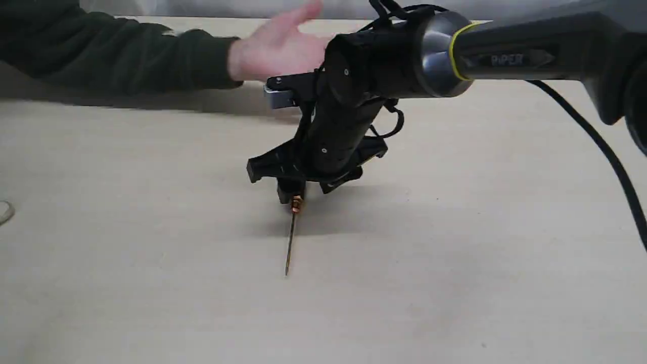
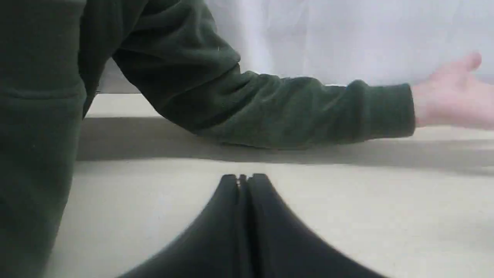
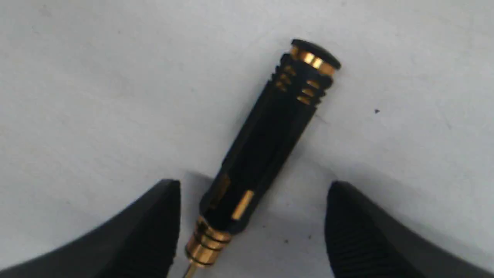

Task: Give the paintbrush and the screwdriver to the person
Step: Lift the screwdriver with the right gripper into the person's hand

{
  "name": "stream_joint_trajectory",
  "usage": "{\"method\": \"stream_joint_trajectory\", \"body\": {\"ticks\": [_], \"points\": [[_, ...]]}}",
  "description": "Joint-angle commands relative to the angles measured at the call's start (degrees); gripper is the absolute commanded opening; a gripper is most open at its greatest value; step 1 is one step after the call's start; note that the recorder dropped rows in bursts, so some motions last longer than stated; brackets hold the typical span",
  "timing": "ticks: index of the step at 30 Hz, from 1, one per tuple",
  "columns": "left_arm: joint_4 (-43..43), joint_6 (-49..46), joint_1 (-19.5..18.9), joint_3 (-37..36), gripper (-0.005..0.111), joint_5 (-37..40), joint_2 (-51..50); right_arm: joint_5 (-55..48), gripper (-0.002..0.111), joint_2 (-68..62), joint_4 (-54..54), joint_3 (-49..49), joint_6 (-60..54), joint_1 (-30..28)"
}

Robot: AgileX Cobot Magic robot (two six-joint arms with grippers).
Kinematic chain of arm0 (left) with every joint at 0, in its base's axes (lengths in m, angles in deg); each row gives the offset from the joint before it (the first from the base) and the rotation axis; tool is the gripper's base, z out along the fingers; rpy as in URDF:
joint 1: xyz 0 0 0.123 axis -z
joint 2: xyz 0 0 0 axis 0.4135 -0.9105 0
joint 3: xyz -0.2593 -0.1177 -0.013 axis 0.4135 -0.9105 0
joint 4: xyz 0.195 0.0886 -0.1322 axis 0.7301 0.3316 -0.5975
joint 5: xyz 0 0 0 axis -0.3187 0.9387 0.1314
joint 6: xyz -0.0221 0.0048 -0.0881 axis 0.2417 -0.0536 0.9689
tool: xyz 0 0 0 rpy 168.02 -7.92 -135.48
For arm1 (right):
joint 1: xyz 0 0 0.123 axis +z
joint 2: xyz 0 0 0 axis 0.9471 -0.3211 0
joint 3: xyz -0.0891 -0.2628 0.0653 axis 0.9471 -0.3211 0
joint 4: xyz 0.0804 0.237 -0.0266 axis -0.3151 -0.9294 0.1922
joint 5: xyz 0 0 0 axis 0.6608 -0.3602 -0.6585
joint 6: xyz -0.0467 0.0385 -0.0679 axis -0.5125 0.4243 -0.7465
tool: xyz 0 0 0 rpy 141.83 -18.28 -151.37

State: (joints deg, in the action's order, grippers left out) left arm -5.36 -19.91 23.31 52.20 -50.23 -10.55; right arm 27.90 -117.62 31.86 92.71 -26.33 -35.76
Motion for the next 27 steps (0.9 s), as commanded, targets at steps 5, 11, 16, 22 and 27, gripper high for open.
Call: {"method": "stream_joint_trajectory", "body": {"ticks": [5,11,16,22,27], "points": [[-0.04,0.12,0.47,-0.12,0.0,-0.61,0.14,0.43,0.049,-1.03,0.88,0.59,0.36,-0.01],[-0.04,0.12,0.47,-0.12,0.0,-0.61,0.14,-2.98,0.043,-3.17,2.32,2.85,0.36,-0.01],[-0.04,0.12,0.47,-0.12,0.0,-0.61,0.14,-6.24,0.036,-4.19,5.5,5.14,0.36,-0.01],[-0.04,0.12,0.47,-0.12,0.0,-0.61,0.14,-8.23,0.014,-4.19,9.91,5.14,-0.55,-0.01],[-0.04,0.12,0.47,-0.12,0.0,-0.61,0.14,-8.4,0.004,-3.86,9.25,5.14,-3.23,-0.01]]}}
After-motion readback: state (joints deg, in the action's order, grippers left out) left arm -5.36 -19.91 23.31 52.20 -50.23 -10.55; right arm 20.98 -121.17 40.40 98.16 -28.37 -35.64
